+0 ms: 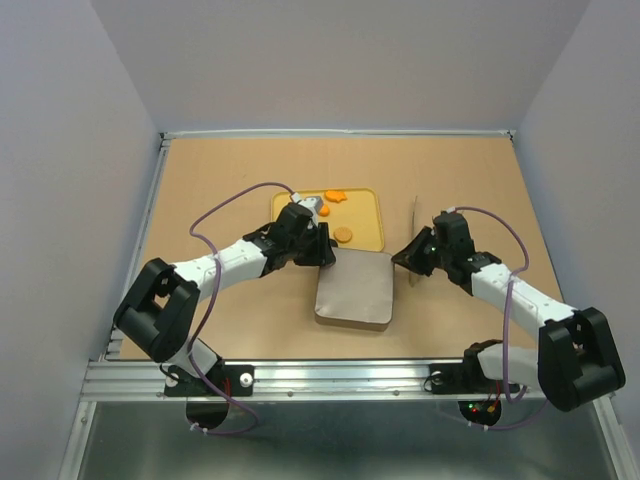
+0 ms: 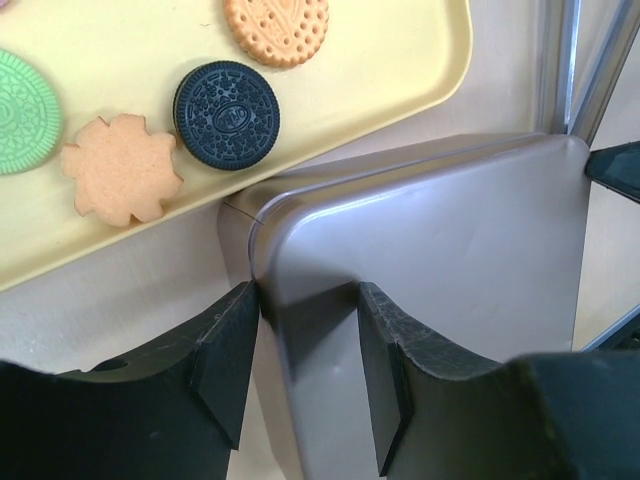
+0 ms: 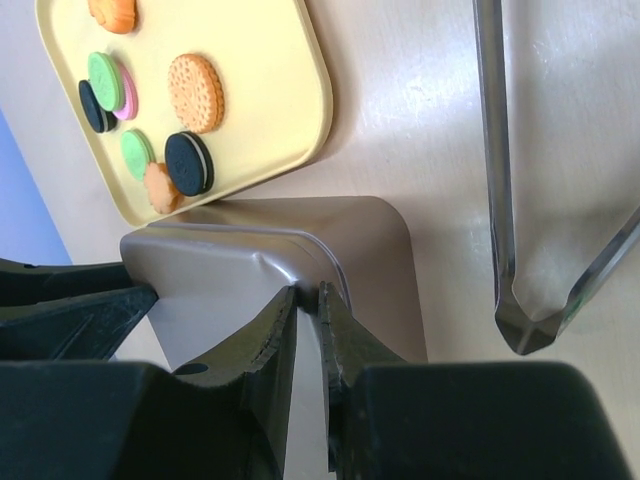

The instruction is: Pack the cookies

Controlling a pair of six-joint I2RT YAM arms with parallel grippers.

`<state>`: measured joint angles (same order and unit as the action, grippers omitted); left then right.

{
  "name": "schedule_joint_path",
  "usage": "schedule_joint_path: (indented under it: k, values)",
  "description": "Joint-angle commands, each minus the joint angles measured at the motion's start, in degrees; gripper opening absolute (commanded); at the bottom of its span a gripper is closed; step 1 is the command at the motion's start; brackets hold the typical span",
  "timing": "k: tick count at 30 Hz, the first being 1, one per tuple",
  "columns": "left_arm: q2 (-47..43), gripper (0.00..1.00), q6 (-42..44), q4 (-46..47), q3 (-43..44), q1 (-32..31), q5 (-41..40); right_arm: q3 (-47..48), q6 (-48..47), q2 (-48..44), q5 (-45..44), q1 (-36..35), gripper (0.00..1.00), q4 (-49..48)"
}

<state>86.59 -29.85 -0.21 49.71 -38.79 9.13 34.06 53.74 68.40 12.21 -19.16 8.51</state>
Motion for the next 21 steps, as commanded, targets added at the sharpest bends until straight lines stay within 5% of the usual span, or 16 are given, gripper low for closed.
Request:
schedule_joint_path:
  k: [1, 15, 21]
  values:
    - [2.3, 0.54, 0.1, 4.9, -2.3, 2.0, 1.1, 1.4, -0.9, 1.9, 0.7, -0.3, 0.19, -2.4]
    - [4.2, 0.53, -2.1, 8.4, -5.3, 5.0, 6.3, 0.6, -2.0, 5.1, 1.2, -0.3, 0.18, -5.4]
    - [-3.2, 0.54, -1.8, 3.0, -1.5, 5.1, 4.3, 3.4, -3.7, -1.1, -0.6, -0.3, 0.34, -3.4]
